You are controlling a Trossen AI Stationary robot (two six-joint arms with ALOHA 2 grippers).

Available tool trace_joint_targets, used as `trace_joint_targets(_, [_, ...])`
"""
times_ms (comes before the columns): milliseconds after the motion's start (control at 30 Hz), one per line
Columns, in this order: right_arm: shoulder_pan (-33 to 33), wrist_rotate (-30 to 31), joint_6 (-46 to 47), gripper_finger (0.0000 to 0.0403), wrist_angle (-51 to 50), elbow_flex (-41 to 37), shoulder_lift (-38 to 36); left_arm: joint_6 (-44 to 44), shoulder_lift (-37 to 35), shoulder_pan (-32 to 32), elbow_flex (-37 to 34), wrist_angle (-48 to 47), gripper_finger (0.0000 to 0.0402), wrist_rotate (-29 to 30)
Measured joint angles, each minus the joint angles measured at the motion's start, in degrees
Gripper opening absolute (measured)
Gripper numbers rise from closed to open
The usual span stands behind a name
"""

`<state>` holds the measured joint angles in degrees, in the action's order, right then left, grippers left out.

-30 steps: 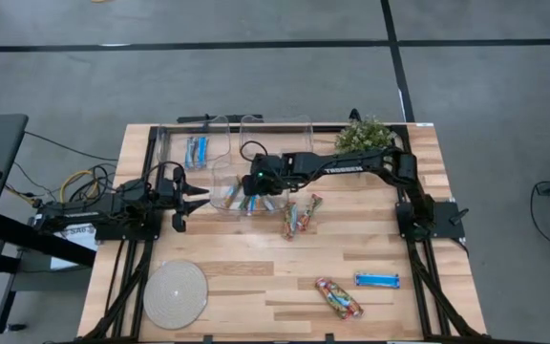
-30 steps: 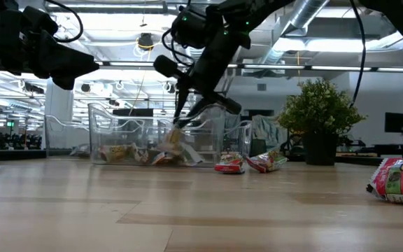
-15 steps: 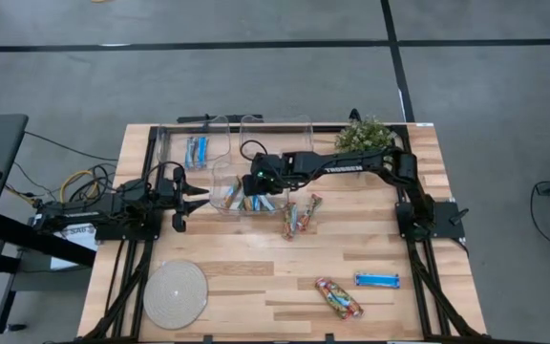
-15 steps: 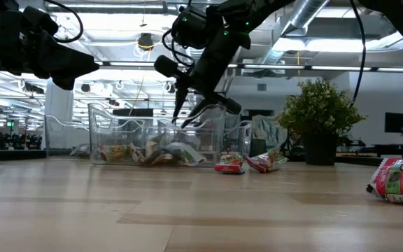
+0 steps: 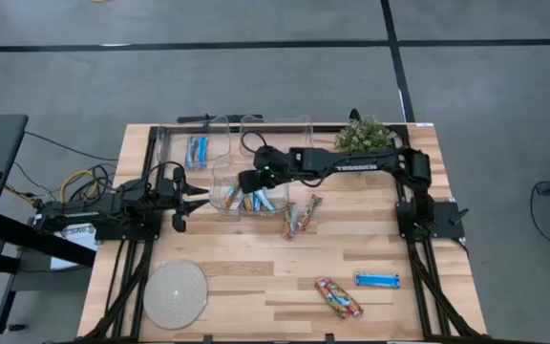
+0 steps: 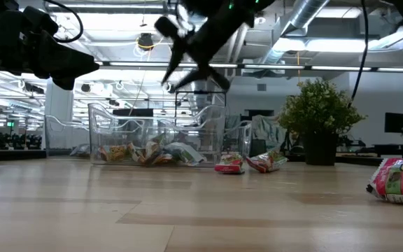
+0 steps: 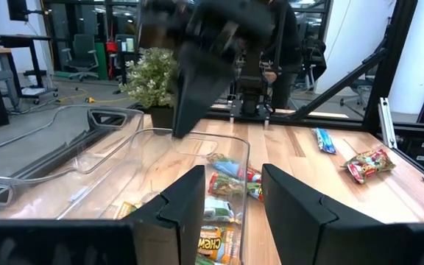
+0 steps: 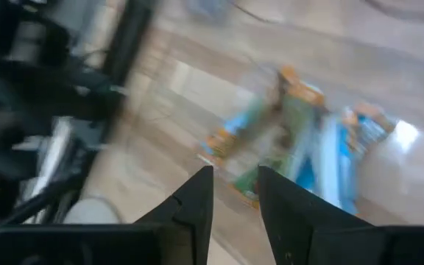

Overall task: Pick and place Granola Bars by type
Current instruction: Put the blue granola bar into the top left transparent bin

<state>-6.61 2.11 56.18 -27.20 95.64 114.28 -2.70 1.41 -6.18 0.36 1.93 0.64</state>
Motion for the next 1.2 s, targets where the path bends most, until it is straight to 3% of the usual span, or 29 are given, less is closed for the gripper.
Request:
trace_joint_targets(233, [2.7,-0.9,-8.0,0.0100,2.8,0.0,-5.3,0.0,0.0,0.0,0.0,0.0,0.0128,0.1])
trace_joint_targets(700, [9.5,-21.5,-17.7,0.0100,-2.1,0.0,-9.6,0.0,0.1,0.0,0.0,0.0,0.0128,0.0])
trace_joint_targets(900, [13.3,-29.4,-17.7,0.0100,-9.4,0.0,-10.2,0.0,0.0,0.0,0.0,0.0,0.0128,0.0])
trace_joint_targets(1200, [20.1,-30.6,-20.6,0.0100,-25.2,0.0,-11.7,0.0,0.1,0.0,0.0,0.0,0.0128,0.0])
